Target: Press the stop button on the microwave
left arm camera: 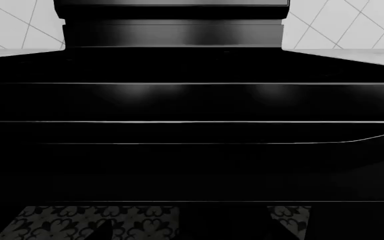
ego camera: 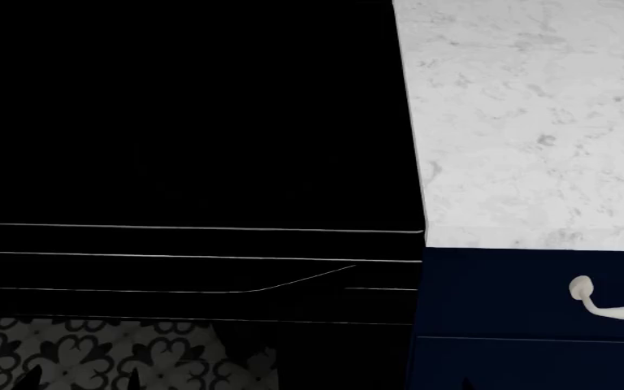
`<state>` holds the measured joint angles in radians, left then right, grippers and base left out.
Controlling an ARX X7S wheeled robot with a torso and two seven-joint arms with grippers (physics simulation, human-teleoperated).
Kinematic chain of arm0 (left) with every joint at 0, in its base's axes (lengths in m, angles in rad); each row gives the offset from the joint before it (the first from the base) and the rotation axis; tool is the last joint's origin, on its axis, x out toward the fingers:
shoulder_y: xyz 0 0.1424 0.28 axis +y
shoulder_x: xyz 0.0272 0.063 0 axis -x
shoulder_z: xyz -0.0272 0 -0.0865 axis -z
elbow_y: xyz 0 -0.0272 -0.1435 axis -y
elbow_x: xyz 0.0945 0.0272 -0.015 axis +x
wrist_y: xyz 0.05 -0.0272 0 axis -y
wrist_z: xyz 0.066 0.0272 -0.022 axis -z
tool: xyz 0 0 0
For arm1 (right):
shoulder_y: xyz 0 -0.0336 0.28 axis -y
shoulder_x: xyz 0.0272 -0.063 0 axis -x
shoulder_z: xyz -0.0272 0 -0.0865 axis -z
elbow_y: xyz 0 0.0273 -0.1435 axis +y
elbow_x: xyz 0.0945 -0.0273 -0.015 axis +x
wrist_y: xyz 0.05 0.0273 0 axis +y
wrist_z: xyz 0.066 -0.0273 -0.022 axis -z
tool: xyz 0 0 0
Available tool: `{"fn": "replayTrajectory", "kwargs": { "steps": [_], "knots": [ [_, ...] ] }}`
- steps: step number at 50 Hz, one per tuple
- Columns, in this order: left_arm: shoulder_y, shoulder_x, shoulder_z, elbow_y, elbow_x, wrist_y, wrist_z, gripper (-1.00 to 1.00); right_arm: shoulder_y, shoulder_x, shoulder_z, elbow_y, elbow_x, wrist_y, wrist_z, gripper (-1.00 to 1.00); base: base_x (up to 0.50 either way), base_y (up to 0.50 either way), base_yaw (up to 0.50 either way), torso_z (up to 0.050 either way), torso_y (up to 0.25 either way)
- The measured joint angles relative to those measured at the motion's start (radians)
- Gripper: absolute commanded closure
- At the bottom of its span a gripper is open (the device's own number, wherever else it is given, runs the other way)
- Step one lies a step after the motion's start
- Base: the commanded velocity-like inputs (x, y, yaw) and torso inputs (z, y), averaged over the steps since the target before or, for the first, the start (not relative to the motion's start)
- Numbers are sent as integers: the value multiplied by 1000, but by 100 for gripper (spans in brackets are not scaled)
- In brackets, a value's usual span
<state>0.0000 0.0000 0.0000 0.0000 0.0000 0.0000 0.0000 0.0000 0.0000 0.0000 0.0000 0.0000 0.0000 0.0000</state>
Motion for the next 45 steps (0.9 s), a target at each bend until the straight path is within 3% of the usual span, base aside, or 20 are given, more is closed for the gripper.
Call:
{"fn": "replayTrajectory", "kwargs": {
  "steps": [28, 38, 45],
  "knots": [
    [-2, -69, 84, -31, 1, -41, -72, -100, 22, 52, -68, -93, 30, 108, 116, -100, 0, 0, 0, 0, 0],
    [36, -125, 39, -140, -19, -41, -101, -100, 55, 66, -89, -305, 29, 268, 158, -100, 0, 0, 0, 0, 0],
    [22, -156, -17, -365, -64, 37, -97, -100, 117, 78, -108, -485, 18, 420, 183, -100, 0, 0, 0, 0, 0]
  ]
}}
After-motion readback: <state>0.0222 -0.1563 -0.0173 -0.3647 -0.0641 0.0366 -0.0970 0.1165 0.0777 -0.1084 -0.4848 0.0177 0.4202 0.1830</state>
